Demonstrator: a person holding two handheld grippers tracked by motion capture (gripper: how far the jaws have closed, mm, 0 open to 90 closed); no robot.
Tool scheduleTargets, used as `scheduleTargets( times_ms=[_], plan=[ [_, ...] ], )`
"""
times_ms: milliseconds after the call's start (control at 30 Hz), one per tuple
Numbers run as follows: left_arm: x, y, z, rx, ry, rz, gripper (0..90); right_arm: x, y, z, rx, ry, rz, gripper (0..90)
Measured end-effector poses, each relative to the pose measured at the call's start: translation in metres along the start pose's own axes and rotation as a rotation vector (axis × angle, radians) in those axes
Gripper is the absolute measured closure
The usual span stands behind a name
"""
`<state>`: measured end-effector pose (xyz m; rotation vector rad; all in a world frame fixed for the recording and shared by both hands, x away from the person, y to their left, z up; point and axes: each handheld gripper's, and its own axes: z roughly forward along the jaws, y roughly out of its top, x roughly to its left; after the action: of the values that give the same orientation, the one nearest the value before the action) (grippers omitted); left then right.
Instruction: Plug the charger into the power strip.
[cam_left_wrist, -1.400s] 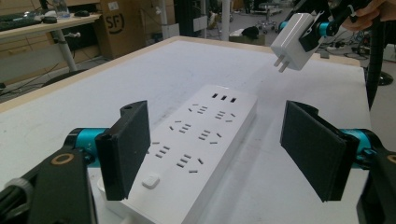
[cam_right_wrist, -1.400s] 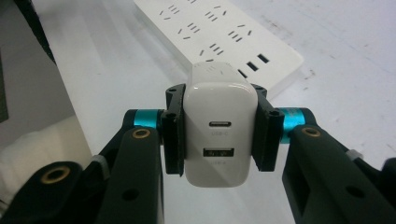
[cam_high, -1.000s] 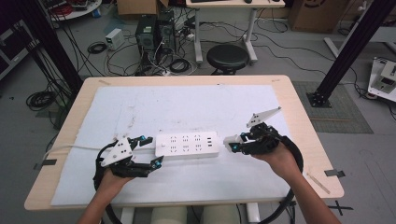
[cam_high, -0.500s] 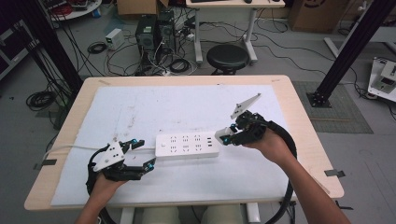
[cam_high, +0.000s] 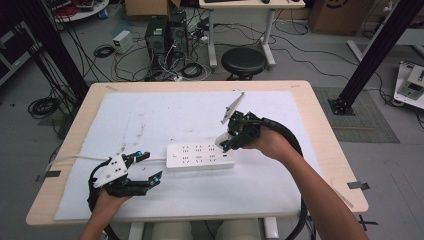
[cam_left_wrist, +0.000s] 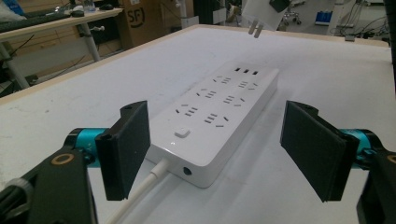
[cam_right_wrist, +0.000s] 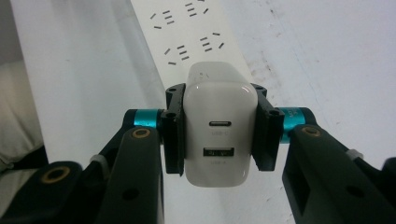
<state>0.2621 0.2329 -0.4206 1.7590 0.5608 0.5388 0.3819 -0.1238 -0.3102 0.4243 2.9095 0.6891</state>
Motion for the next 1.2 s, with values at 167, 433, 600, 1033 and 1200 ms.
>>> scheduleTargets(
  times_ms=[167, 433, 600, 1033, 1200],
  plan=[
    [0.000, -0.003, -0.001, 0.014, -0.002, 0.005, 24.4, -0.005, 0.014, 0.012, 0.076, -0.003, -0.054, 63.6],
    [0.004, -0.005, -0.001, 0.009, 0.005, 0.003, 24.4, -0.010, 0.029, 0.023, 0.138, -0.005, -0.096, 63.7],
    [0.006, -0.006, -0.002, 0.011, 0.005, 0.001, 24.4, -0.013, 0.035, 0.031, 0.159, 0.006, -0.135, 63.6],
    [0.008, -0.011, -0.003, 0.009, 0.010, -0.006, 24.4, -0.016, 0.041, 0.050, 0.226, 0.009, -0.209, 63.7],
    [0.009, -0.011, -0.004, 0.006, 0.011, -0.006, 24.4, -0.015, 0.045, 0.056, 0.255, 0.008, -0.224, 63.7]
  ],
)
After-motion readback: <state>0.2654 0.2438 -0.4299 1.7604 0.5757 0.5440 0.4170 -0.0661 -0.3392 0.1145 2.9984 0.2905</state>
